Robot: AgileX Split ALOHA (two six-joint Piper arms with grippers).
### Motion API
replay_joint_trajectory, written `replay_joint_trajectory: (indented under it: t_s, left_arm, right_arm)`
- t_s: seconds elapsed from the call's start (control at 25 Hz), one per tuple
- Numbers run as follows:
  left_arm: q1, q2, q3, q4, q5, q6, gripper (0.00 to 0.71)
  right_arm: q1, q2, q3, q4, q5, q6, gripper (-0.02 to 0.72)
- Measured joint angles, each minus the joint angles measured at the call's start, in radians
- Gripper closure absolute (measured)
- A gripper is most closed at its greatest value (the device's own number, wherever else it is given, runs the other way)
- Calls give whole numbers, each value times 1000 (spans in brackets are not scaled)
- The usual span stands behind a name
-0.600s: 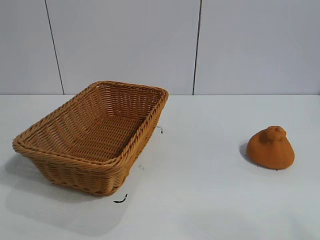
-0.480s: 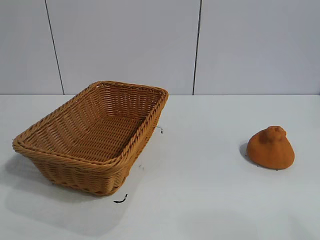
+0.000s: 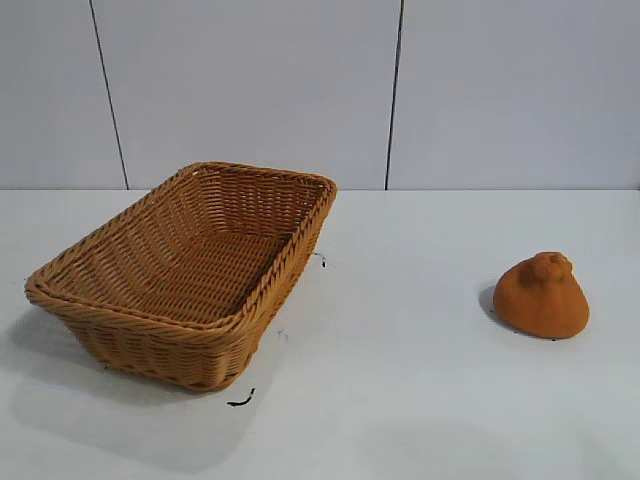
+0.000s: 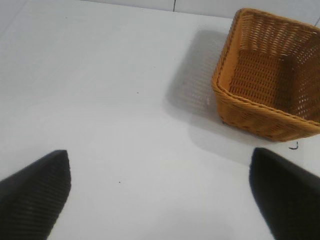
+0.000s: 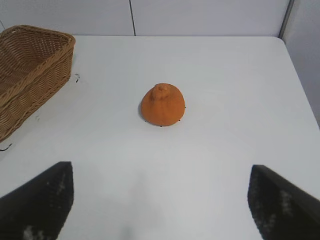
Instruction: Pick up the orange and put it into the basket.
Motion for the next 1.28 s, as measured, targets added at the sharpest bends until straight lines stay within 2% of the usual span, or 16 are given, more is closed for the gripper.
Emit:
replay_joint_trajectory:
  t_s: [0.56, 0.68, 0.88, 1.08, 1.28]
  left_arm:
    - [0, 0, -3, 1, -1, 0, 14]
    - [0, 40, -47, 1, -1, 0, 14]
    - [0, 276, -191, 1, -2, 0, 14]
    - [0, 592, -338, -1, -4, 0, 14]
    - [0, 867, -447, -59, -46, -13, 14]
  right_arm:
    - [0, 0, 0, 0, 0, 0, 55]
    - [0, 0, 0, 0, 0, 0, 55]
    - [0, 0, 0, 0, 0, 0, 55]
    - [0, 0, 0, 0, 0, 0, 55]
    - [0, 0, 0, 0, 0, 0, 55]
